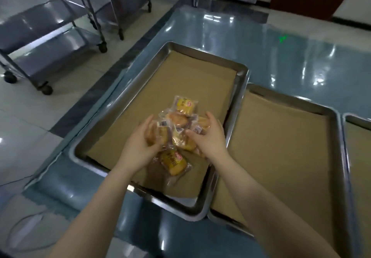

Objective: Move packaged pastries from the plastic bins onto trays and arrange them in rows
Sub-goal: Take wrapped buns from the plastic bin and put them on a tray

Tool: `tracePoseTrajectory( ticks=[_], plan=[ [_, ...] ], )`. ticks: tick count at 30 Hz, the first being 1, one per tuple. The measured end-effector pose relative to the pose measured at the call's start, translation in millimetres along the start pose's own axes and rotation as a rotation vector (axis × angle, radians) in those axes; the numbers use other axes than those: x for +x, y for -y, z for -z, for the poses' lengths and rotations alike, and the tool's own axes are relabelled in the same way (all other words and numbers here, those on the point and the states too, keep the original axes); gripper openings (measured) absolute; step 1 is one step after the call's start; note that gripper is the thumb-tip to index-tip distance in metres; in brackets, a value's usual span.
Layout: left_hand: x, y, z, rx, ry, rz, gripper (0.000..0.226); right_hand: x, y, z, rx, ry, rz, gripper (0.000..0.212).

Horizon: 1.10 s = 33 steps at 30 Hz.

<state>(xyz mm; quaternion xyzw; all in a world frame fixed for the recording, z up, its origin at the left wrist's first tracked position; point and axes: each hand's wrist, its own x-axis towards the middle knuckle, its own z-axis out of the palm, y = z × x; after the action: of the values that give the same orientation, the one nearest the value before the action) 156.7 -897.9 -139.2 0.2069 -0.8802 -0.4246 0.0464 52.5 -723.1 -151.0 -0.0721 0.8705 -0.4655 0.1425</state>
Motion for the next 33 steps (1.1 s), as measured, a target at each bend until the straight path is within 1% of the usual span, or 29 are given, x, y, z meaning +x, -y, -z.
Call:
tracePoseTrajectory(
  ticks=[2, 6, 8, 11, 14, 17, 22, 24, 28, 31, 33],
  plan=[
    [-2, -9, 10, -0.028, 0.041, -0.066, 0.082, -19, 8, 5, 0.002, -0.071, 0.008, 0.089],
    [-6, -27, 17, -0.083, 0.121, -0.170, 0.080, -57, 12, 20, 0.093, -0.125, -0.020, 0.079],
    [-11, -37, 13, -0.083, 0.176, -0.247, 0.077, -80, 12, 28, 0.087, -0.166, -0.009, 0.072],
    [-24, -63, -5, -0.099, 0.268, -0.368, 0.072, -112, 5, 50, 0.051, -0.238, -0.038, 0.064],
    [-37, -105, -28, -0.074, 0.351, -0.515, 0.068, -145, -7, 88, 0.006, -0.359, -0.049, 0.052],
    [-59, -150, -54, -0.029, 0.448, -0.658, 0.067, -186, -23, 131, 0.016, -0.502, -0.088, 0.045],
    [-116, -220, -104, -0.076, 0.605, -0.830, 0.057, -261, -51, 204, 0.028, -0.668, -0.157, 0.030],
    [-140, -251, -125, -0.078, 0.649, -0.921, 0.055, -289, -63, 236, -0.011, -0.749, -0.158, 0.028],
    [-184, -313, -167, -0.091, 0.673, -1.040, 0.053, -339, -92, 305, -0.079, -0.866, -0.160, 0.031],
    [-219, -361, -208, -0.103, 0.618, -1.111, 0.052, -370, -119, 360, -0.047, -0.905, -0.131, 0.032],
    [-242, -391, -240, -0.143, 0.580, -1.114, 0.050, -390, -138, 397, -0.058, -0.931, -0.117, 0.029]
  ],
)
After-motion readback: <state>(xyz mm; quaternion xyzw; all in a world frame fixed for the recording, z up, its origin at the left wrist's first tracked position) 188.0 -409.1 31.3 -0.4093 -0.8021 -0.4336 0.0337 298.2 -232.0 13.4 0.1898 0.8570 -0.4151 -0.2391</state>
